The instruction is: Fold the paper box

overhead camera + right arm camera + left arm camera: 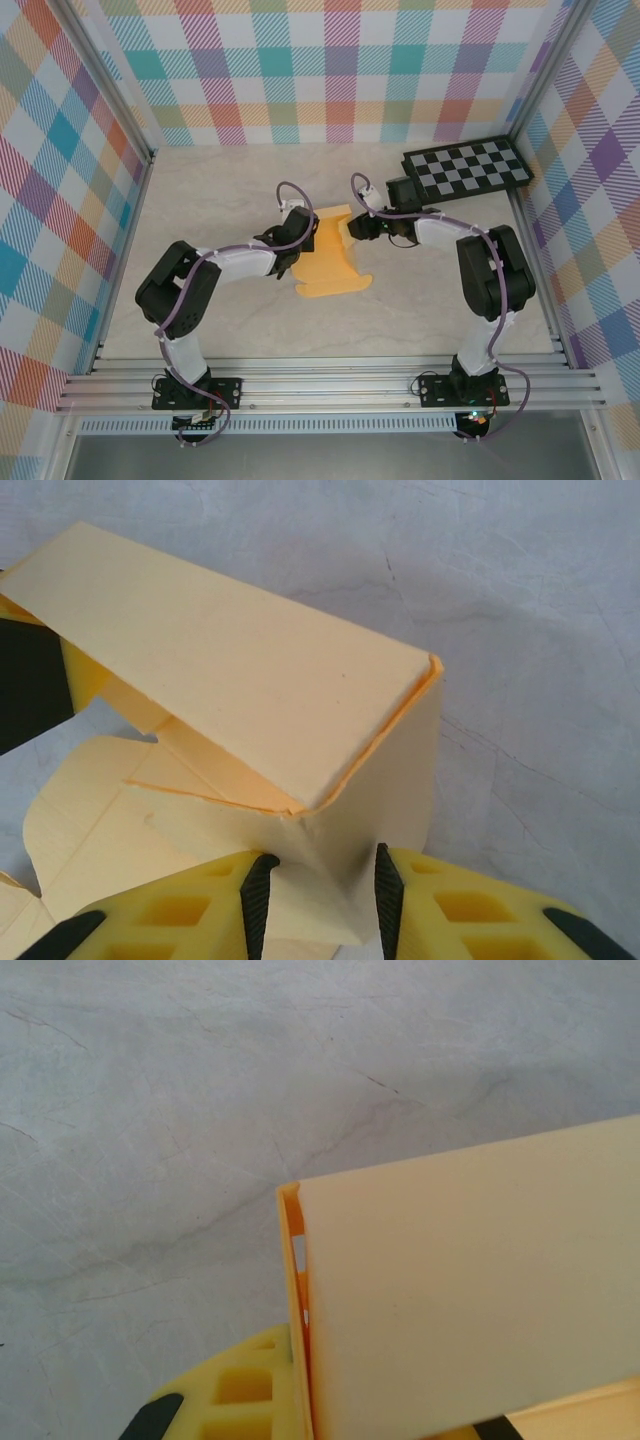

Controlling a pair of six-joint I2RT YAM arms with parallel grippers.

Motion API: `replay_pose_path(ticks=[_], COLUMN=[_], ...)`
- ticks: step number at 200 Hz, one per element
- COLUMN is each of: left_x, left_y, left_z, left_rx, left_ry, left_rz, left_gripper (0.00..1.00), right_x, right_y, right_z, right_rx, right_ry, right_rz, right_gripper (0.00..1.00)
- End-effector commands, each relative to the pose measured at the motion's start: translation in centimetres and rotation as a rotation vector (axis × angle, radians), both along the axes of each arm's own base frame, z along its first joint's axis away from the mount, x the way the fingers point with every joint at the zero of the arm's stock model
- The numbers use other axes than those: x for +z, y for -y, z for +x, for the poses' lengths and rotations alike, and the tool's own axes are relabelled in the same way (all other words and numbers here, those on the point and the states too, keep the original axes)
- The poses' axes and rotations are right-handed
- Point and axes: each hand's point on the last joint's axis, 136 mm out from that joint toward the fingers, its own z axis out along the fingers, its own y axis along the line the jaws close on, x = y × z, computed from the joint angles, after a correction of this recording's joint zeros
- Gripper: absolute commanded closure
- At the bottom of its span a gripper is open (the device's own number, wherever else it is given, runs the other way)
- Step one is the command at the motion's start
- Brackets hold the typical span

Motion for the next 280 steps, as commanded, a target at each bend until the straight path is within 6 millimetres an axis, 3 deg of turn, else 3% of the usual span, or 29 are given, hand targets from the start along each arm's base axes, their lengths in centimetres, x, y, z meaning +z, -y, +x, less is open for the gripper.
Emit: replay_pose_path(ticks=[1,68,134,197,224,269,280], left_x=[2.7,5.0,7.7,8.9,9.3,8.9,8.7], left_y=[2.9,2.2,2.8,3.2,3.1,3.1,3.1], left_z=[-1.0,-1.3,-1.8,-2.2,-2.4,-2.2,-2.1], left_rx=[-0.125,-0.113,-0.076,-0.082,-0.078,-0.028,-0.019], left_ry=[0.004,0.002,-0.044,-0.054,-0.053,-0.072,-0.078], left_rz=[-0.115,-0.193,-0.293,-0.338,-0.351,-0.383,-0.387], left_gripper=[1.0,1.0,1.0,1.0,1.0,1.0,1.0], right_x=[2.0,1.9,3.6,4.3,4.5,4.6,4.5], right_y=[-1.5,-0.6,-1.4,-1.2,-0.6,-0.3,0.0], right_z=[-1.2,-1.8,-1.9,-0.4,0.3,1.4,1.7], right_rx=[0.093,0.084,0.047,-0.049,-0.113,-0.273,-0.32], right_ry=[0.077,0.108,0.219,0.288,0.325,0.391,0.39], right_rz=[0.04,-0.014,-0.015,-0.074,-0.123,-0.258,-0.273], right_gripper=[0.63,0.62,0.61,0.62,0.7,0.98,1.0])
